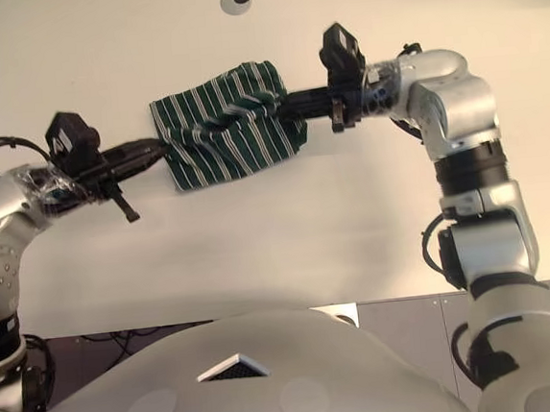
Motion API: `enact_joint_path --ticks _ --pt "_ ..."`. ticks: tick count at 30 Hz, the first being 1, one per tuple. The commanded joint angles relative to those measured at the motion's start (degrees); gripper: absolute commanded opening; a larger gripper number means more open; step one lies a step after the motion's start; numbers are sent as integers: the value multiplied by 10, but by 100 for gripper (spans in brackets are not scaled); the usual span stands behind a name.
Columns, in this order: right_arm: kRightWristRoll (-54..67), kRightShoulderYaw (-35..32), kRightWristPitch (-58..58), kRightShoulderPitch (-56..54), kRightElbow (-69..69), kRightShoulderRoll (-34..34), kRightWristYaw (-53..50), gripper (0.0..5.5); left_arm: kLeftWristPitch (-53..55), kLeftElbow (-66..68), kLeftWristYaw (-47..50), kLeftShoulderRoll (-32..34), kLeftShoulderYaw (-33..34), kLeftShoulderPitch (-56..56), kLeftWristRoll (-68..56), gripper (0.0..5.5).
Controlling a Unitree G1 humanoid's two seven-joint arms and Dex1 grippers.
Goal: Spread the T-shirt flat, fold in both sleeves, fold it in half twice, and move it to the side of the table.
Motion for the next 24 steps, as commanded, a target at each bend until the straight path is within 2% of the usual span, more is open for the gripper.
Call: enact_joint_path --ticks 1,10,11,12,15,17,19,21,24 --pt "-50 -9 -59 -78 167 59 -67 0 -21 108 24 -27 -9 -79 17 2" --pt "-113 -50 -152 -171 394 128 -192 0 -100 328 69 -70 -59 -179 103 2" --pt "-116 -57 -153 -178 410 133 -209 26 -106 353 82 -76 -60 -185 113 0" --pt "-119 -62 -154 -182 420 137 -218 41 -110 372 91 -83 -60 -191 119 31" --pt "-125 -76 -166 -190 435 148 -231 86 -129 405 107 -100 -62 -192 132 66" --pt "-117 -100 -186 -195 441 153 -264 92 -141 414 132 -111 -54 -189 141 90" --pt "-104 -137 -222 -203 444 155 -324 92 -163 423 169 -123 -41 -187 151 90" --pt "-97 -155 -253 -204 431 163 -323 92 -186 418 201 -138 -16 -187 145 90" --pt "-111 -136 -277 -186 401 178 -253 92 -209 396 228 -155 20 -183 125 90"
